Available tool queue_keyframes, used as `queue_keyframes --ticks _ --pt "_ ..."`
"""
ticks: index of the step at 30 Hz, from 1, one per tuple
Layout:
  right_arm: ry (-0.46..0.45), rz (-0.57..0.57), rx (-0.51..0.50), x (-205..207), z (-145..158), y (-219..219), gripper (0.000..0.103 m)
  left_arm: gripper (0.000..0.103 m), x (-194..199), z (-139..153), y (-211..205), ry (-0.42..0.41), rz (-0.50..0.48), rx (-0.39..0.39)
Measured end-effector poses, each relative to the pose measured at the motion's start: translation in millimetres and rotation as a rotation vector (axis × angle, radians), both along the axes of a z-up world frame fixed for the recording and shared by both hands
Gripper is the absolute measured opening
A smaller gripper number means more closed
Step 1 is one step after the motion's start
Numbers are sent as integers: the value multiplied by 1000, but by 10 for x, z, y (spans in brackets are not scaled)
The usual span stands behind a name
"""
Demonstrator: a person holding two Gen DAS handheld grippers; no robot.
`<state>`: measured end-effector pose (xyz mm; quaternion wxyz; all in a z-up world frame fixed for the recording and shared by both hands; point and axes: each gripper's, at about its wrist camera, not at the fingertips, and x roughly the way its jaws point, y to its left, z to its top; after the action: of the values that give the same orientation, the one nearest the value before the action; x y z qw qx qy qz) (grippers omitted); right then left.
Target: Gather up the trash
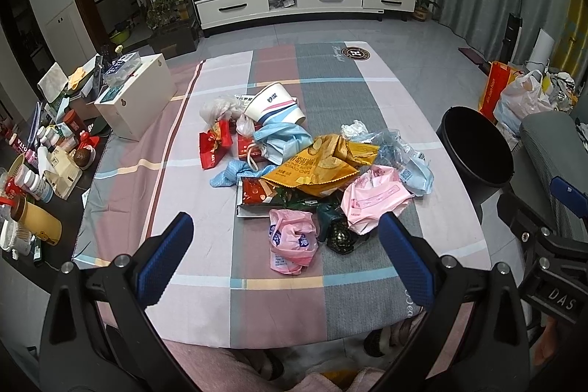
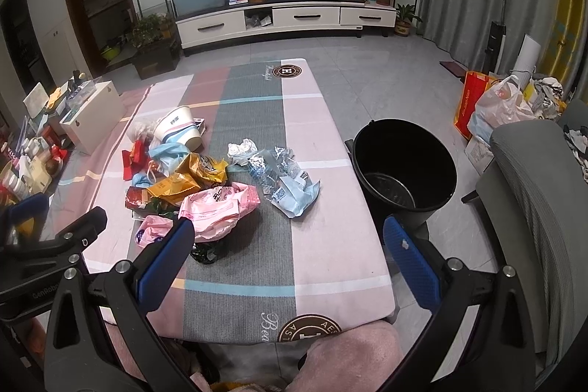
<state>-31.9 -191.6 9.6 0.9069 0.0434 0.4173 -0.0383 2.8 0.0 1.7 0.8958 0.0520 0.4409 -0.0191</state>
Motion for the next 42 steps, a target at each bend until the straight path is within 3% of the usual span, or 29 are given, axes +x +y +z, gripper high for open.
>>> queue_keyframes --ticks 42 --pt "7 25 19 49 -28 38 100 100 11 -12 20 -2 2 -1"
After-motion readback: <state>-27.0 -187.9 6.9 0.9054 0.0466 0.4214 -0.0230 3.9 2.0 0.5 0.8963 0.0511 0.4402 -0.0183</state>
